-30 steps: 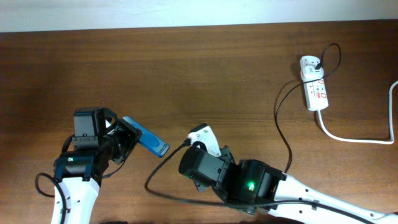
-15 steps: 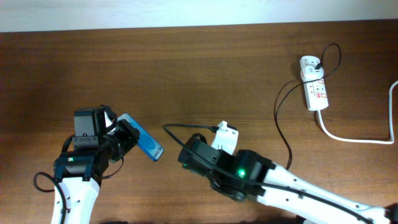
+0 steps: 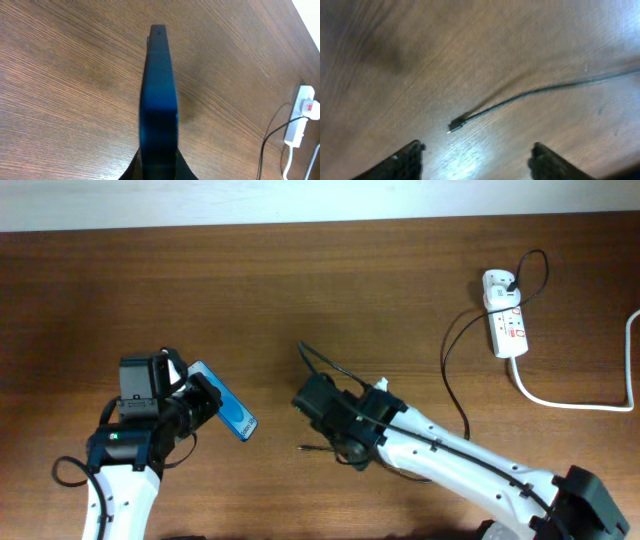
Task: Plug charger to phone and switch on socket
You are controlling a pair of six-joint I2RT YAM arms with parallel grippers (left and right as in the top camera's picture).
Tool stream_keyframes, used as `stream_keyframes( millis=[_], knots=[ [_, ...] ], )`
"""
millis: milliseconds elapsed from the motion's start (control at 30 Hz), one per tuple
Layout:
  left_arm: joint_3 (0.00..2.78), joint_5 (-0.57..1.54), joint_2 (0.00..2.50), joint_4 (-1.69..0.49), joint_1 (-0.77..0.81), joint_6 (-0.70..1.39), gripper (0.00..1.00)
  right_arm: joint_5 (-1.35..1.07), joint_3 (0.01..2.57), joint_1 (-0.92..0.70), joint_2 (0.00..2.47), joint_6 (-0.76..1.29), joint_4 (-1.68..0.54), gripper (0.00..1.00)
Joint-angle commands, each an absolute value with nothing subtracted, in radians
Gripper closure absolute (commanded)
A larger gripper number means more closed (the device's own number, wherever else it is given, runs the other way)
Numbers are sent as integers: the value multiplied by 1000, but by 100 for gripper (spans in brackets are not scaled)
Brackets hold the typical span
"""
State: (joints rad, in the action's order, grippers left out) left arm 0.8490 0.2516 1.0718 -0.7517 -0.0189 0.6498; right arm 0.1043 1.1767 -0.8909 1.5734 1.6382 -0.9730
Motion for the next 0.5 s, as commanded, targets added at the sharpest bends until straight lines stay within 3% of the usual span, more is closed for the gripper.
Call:
stream_keyframes(
  millis=[0, 67, 133, 200, 367, 467],
  knots=[
    [864, 236, 1058, -742, -16, 630, 100, 103, 1172, -814, 1504, 1131, -971, 12],
    [864, 207, 1058, -746, -16, 630, 100, 84, 1173, -754, 1477, 624, -982, 7],
    [864, 203, 1058, -744, -16, 631, 100, 85, 1172, -724, 1477, 387, -987, 8],
    [864, 205, 1058, -745, -16, 636, 100, 86, 1172, -729, 1477, 49, -975, 20],
    [864, 205, 1058, -747, -16, 709, 100, 62, 1115, -729, 1495, -85, -900, 22],
    [864, 204, 1058, -751, -16, 756, 100, -138, 1087, -734, 1512, -257, -881, 21]
  ],
)
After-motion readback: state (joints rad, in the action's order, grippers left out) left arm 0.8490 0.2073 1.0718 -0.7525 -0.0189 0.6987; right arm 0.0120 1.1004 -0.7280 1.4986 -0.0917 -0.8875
